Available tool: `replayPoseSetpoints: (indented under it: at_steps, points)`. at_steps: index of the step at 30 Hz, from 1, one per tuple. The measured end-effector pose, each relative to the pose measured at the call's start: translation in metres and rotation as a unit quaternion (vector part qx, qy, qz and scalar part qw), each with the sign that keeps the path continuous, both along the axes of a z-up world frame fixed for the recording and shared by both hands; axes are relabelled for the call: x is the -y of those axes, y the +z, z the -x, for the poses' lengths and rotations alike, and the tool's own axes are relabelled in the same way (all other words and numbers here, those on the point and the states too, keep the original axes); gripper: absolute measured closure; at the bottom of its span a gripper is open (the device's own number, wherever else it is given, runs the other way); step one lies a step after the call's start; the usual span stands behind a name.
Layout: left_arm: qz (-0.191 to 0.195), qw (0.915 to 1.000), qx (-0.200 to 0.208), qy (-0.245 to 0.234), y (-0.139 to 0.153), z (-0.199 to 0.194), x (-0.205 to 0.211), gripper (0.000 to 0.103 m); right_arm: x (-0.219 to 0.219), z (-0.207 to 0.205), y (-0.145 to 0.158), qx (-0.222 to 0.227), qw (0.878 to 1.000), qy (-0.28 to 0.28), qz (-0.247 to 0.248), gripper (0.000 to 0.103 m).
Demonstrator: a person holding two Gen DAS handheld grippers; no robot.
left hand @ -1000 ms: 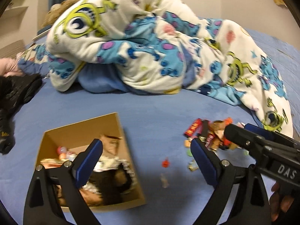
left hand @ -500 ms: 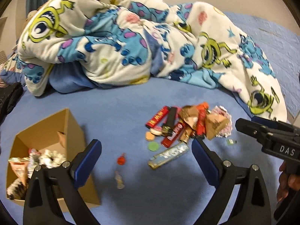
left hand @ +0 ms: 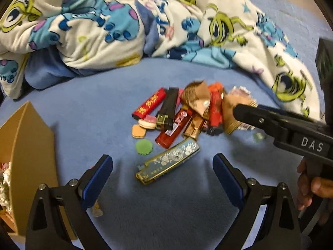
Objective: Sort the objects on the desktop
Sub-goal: 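Grasp another tan triangular packet with the right tool and lift it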
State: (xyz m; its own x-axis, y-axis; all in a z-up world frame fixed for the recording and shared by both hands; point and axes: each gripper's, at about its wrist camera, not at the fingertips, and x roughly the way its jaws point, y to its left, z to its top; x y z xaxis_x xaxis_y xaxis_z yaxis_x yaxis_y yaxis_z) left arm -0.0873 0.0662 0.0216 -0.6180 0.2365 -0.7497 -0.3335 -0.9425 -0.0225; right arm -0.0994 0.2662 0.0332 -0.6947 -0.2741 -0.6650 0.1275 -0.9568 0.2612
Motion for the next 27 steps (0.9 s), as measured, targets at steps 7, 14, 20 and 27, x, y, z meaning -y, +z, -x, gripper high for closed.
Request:
replayPoseSetpoints:
  at_steps: [7, 14, 20, 27]
  points:
    - [-0.014, 0.9998, 0.010, 0.005, -0.005, 0.002, 0.003, 0.005, 0.011, 0.016, -0.006, -0.001, 1.000, 0.009, 0.015, 0.031]
    - [-0.049, 0.9978, 0.034, 0.030, -0.013, 0.007, 0.020, 0.005, 0.019, 0.008, 0.001, -0.016, 1.000, 0.018, 0.004, 0.031]
    - [-0.059, 0.9972, 0.036, 0.029, -0.014, 0.007, 0.023, 0.005, 0.031, 0.020, -0.001, -0.016, 0.999, 0.015, -0.036, 0.031]
    - [-0.064, 0.9968, 0.035, 0.032, -0.013, 0.007, 0.024, 0.005, 0.040, 0.024, -0.008, -0.003, 0.997, -0.005, -0.083, 0.059]
